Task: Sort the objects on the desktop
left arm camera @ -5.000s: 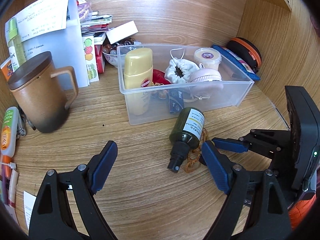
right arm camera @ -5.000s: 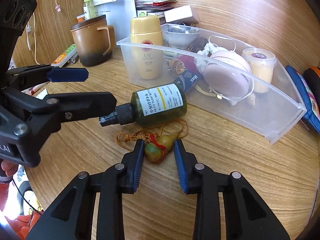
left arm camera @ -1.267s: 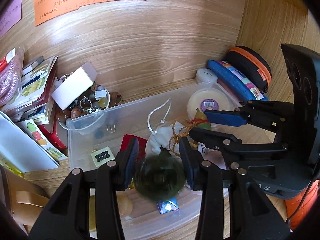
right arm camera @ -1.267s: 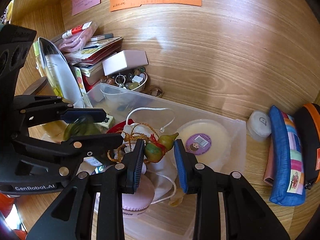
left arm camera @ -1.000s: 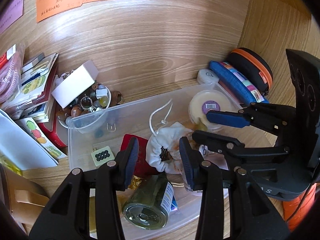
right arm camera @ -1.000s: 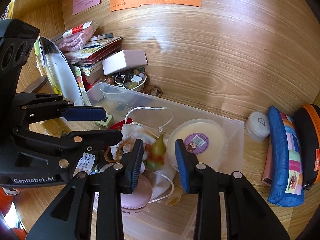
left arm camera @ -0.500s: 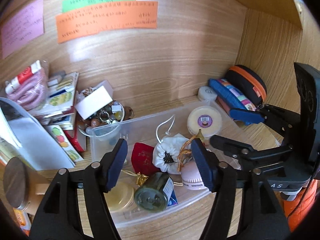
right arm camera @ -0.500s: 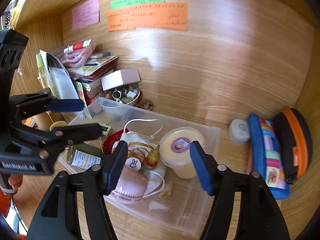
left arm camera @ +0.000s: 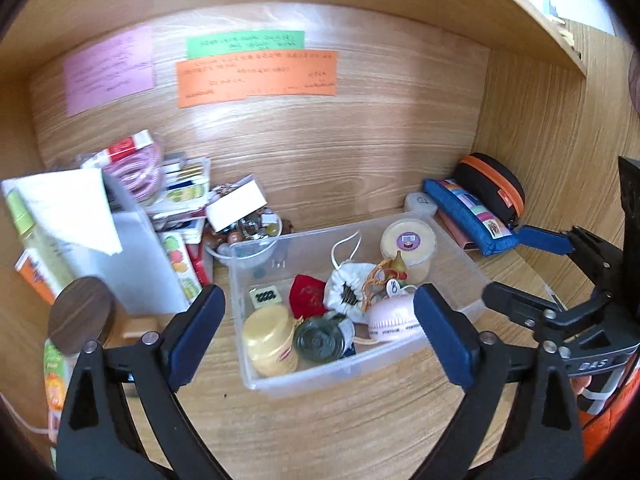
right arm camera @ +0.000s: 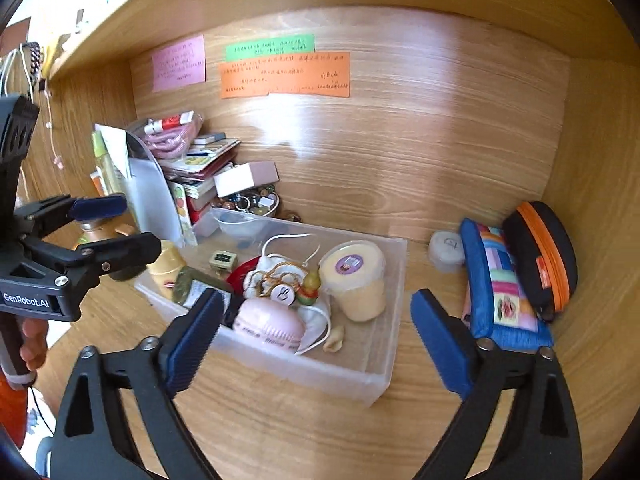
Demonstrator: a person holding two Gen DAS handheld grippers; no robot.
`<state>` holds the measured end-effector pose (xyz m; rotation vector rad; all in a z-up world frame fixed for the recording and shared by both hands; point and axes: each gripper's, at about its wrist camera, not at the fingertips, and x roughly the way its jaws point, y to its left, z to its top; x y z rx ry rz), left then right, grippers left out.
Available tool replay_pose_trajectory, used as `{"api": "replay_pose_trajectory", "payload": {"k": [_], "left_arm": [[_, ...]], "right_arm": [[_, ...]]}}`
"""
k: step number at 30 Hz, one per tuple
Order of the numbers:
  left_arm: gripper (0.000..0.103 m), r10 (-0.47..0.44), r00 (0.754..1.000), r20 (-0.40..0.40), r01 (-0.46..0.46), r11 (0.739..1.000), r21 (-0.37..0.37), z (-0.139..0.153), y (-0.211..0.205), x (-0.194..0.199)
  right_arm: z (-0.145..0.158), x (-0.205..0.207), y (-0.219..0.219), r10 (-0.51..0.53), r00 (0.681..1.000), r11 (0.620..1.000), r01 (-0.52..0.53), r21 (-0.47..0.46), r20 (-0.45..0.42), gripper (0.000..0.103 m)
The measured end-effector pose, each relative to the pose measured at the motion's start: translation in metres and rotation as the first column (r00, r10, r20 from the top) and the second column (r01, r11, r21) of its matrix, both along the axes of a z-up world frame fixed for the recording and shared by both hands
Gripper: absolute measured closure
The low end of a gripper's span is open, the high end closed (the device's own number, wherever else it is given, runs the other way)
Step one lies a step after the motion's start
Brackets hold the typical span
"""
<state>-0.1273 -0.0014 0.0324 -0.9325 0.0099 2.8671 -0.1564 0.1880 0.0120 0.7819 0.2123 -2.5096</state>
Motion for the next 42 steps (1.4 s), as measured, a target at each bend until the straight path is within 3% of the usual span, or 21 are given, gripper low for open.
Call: {"api": "replay_pose_trajectory", "payload": {"k": [12, 19, 42], "left_arm": [[0.006, 0.103, 0.99, -0.101, -0.108, 0.993, -0.051, -0.002, 0.002, 0.069], [0.0, 0.126, 0.978, -0.164, -0.138, 0.989, -0.062, -0.009, 0.011, 0.097], [0.0, 0.133, 0.985, -0.113, -0.139, 0.989, -0.047, -0.049, 0.015, 0.08]], "right_arm": [[0.006, 0.067, 0.006, -0.088, 0.988, 0.996, 0.087, -0.008, -0.124, 0.0], [-0.004, 0.087, 0.009, -0.129, 0.984, 0.991, 0.126, -0.037, -0.121, 0.0], [-0.039, 0.075, 0.012, -0.176, 0.984, 0.984, 0.177, 0.013, -0.038, 0.0]]}}
